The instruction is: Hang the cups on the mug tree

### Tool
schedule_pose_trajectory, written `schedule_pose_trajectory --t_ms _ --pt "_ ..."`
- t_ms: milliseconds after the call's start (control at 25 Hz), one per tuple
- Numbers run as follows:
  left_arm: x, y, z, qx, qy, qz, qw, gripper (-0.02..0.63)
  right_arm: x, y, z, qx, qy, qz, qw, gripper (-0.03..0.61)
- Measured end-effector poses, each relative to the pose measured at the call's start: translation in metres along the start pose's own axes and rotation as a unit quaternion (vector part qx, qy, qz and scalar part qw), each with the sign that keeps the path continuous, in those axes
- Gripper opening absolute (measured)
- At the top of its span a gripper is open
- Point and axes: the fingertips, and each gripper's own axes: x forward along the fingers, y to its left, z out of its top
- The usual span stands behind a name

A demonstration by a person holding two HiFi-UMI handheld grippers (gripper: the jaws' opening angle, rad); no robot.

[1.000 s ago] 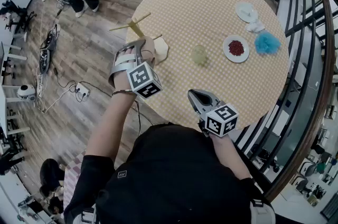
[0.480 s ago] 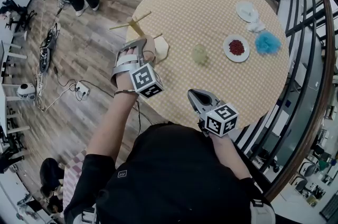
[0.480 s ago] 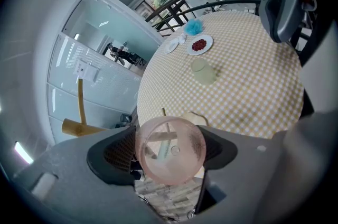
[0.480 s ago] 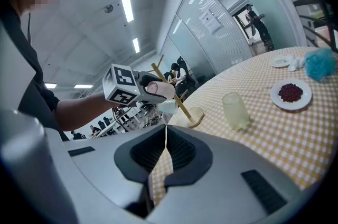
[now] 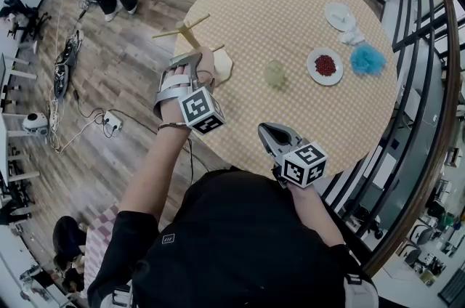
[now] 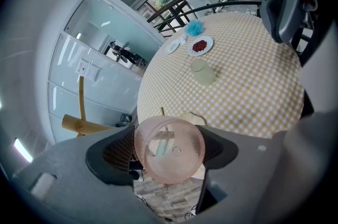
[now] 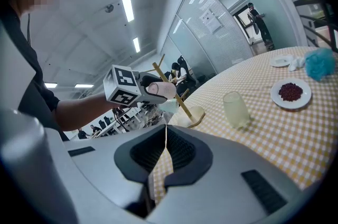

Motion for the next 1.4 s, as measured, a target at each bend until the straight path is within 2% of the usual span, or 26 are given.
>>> schedule_pose_trajectory --t_ms 600,960,1400 --pt "-0.002 0.0 0.005 -0.009 0.004 -0.007 0.9999 0.397 -0.008 0.0 -0.004 0.003 0.0 0.001 1.0 0.017" --pt "-0.015 0.001 0.009 -0.018 0.003 0.004 0.9998 0.399 -0.013 0.0 -0.003 -0.002 0.002 0.01 1.0 0.017" --pt "-0.074 0.009 0.008 -0.07 -0.031 0.035 0.9964 0.397 -0.009 0.021 -0.007 -0.027 0.025 0.046 0.998 0.017"
